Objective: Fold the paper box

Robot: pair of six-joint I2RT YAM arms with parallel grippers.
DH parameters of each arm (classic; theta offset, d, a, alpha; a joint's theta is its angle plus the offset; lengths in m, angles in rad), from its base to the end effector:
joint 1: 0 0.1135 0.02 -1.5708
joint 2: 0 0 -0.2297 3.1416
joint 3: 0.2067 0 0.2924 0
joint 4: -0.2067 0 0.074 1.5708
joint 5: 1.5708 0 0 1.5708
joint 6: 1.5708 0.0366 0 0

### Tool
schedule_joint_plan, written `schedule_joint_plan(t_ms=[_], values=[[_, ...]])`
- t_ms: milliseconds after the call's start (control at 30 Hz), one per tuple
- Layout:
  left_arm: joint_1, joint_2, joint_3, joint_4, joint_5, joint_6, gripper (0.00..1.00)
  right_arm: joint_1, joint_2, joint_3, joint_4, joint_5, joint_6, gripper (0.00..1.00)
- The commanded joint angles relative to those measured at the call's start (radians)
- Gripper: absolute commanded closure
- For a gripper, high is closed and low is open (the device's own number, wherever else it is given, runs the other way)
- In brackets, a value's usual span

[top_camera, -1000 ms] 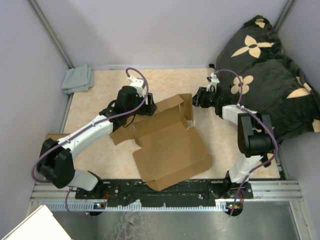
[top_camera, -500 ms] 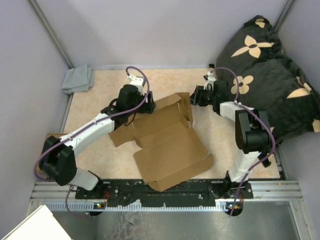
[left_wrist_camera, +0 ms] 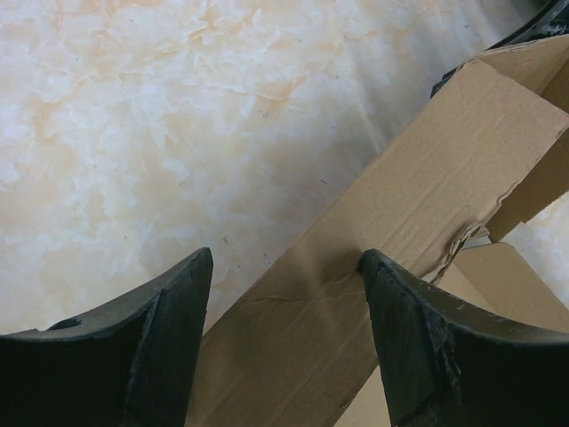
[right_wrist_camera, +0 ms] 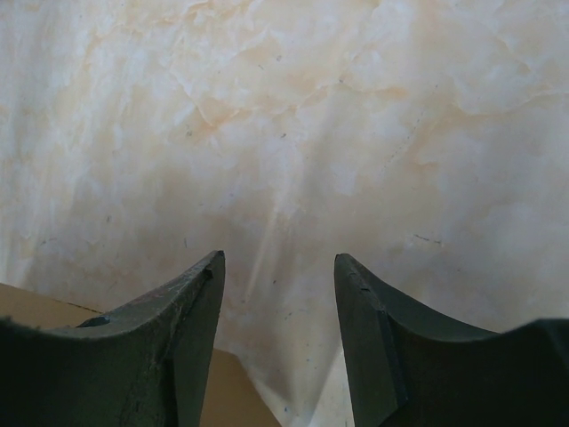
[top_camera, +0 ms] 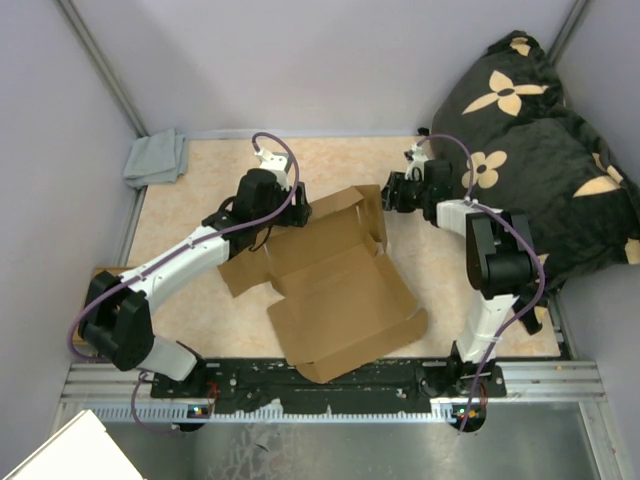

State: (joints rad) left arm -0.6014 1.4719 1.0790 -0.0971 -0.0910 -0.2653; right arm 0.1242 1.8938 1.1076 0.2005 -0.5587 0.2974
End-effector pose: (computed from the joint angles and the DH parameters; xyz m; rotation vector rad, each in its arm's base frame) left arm 0.3170 -0.2135 0.2360 0.2929 2.0674 -0.4396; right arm 0.4194 0.0719 0.1131 -0.1437 2.1695 0.8441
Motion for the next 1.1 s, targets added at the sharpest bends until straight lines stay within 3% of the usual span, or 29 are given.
schedule_joint_plan(t_ms=[0,467,733,900,1067], values=[[-0.005,0.024,0.009,-0.058,0.010,0.003,0.25,0.015,0.012,0.051,0.018,0.007,-0.018,0.46],[-0.003,0.035,0.018,-0.056,0.009,0.003,0.25,0.015,-0.007,0.055,-0.013,0.054,-0.030,0.45],[-0.003,0.022,0.005,-0.059,0.004,0.003,0.25,0.014,-0.166,-0.077,-0.036,0.152,-0.036,0.43],[0.000,0.018,0.009,-0.065,-0.045,0.002,0.23,0.013,-0.304,-0.089,-0.185,0.344,-0.035,0.37],[0.005,0.023,0.015,-0.058,0.001,-0.005,0.24,0.019,-0.443,-0.097,-0.276,0.286,-0.075,0.37]])
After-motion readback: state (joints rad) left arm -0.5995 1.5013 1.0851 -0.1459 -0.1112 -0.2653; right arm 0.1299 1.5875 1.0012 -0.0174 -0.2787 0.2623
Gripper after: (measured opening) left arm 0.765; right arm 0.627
